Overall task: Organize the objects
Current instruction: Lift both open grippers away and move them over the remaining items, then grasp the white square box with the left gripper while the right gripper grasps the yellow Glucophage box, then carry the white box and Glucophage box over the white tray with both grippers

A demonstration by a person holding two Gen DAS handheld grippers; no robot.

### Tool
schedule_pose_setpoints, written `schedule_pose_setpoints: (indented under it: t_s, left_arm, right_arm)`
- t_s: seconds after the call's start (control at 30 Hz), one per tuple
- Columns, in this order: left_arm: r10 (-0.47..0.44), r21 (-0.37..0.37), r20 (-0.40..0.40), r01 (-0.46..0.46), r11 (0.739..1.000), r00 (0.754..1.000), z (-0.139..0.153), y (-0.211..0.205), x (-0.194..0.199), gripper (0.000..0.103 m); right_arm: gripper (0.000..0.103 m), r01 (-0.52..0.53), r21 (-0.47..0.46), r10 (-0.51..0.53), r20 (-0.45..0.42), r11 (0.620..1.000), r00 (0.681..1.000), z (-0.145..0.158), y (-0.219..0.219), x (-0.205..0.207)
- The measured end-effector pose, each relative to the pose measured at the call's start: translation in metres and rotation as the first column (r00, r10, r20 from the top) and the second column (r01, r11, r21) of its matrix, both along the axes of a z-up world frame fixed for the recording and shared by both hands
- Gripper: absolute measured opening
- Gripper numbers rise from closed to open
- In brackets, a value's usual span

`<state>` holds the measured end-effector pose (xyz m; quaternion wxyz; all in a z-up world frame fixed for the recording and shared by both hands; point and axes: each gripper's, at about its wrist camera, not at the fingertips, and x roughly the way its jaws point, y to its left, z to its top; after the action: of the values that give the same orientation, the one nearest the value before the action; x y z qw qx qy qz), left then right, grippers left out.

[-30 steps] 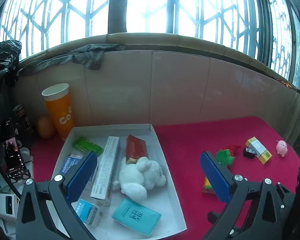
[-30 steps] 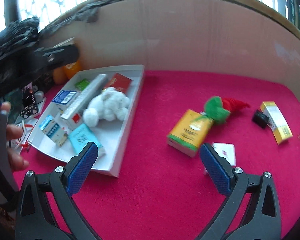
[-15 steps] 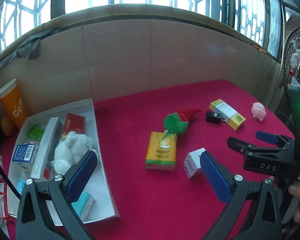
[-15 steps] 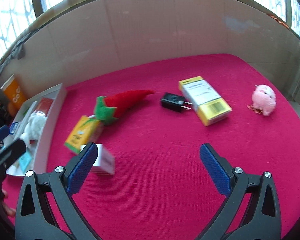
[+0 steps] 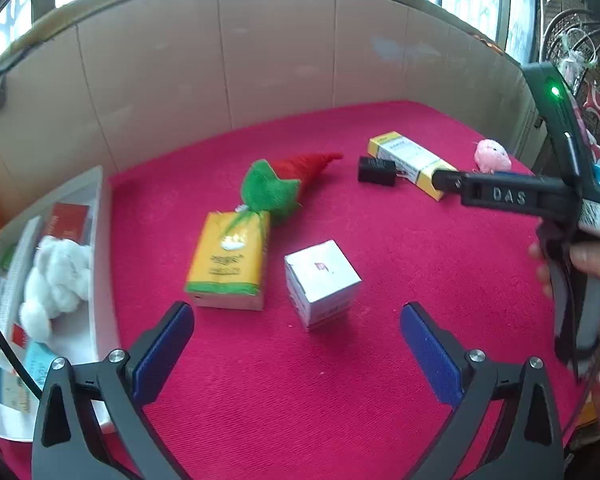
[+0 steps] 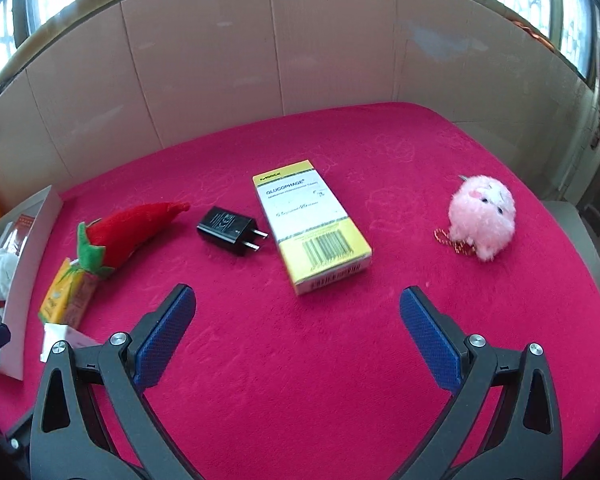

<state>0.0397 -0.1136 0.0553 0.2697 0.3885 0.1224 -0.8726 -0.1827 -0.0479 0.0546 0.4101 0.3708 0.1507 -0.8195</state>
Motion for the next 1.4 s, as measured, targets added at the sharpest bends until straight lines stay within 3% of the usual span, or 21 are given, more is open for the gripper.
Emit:
schedule_pose_setpoints:
  t_s: [0.2,0.33,0.5,0.63,0.7,0.73,0.77,0.83,0.87,0.93,1.03,1.4]
  left_arm:
    - [0.015,0.051,-0.013,-0.015,0.999,1.0,-0.008,-0.004,-0.016,0.103]
    - [-0.005,0.024,-0.035,0.005,1.0,0.999,-0.004,-0.005,-0.029,0.103]
    - [-0.103,-0.016,-0.002,0.103,0.995,0.995,-0.007,-0.011,-0.038,0.103]
    - [-0.22,-0.013,0.047,0.221,0.975,0.974,-0.01,-0.011,-0.043,0.103]
    - [-0.27,0.004,0.066,0.27,0.963,0.961,-0.012,-0.007,-0.047,0.103]
    - [-0.284,0.002,0.074,0.284,0.959,0.956,-0.013,-0.005,-0.048,0.098]
    - [-0.297,-0.003,0.085,0.298,0.955,0.951,-0.014,-0.003,-0.05,0.085]
    - [-0.297,-0.015,0.115,0.3,0.954,0.948,-0.018,0.0,-0.051,0.063]
    - [-0.283,-0.029,0.136,0.29,0.957,0.949,-0.02,0.0,-0.05,0.053]
    - [-0.26,-0.031,0.151,0.268,0.963,0.954,-0.023,-0.003,-0.048,0.044]
    - [-0.248,0.017,0.086,0.248,0.969,0.965,-0.018,-0.008,-0.037,0.044]
    - [-0.268,-0.003,-0.081,0.269,0.963,0.96,0.016,0.017,-0.015,0.043]
  right_arm:
    - [0.103,-0.069,0.027,0.07,-0.039,0.997,0.997,-0.009,-0.013,-0.017]
    - [0.102,-0.094,0.038,0.096,-0.042,0.995,0.995,-0.016,-0.026,-0.027]
    - [0.098,-0.129,0.035,0.13,-0.028,0.991,0.991,-0.024,-0.04,-0.038]
    - [0.098,-0.186,0.013,0.185,0.081,0.982,0.979,-0.031,-0.049,-0.052]
    - [0.097,-0.204,0.009,0.202,0.092,0.979,0.975,-0.032,-0.051,-0.054]
    - [0.093,-0.216,0.017,0.214,0.085,0.976,0.973,-0.032,-0.052,-0.052]
    - [0.09,-0.221,0.034,0.218,0.068,0.975,0.974,-0.032,-0.052,-0.049]
    - [0.069,-0.234,0.058,0.232,0.037,0.971,0.972,-0.032,-0.052,-0.043]
    - [0.063,-0.237,0.079,0.237,0.01,0.968,0.971,-0.031,-0.052,-0.038]
    - [0.059,-0.245,0.094,0.246,-0.007,0.965,0.969,-0.031,-0.05,-0.034]
    - [0.057,-0.24,0.094,0.242,-0.011,0.966,0.97,-0.03,-0.047,-0.031]
    - [0.056,-0.168,-0.028,0.169,0.029,0.985,0.985,-0.02,0.009,-0.023]
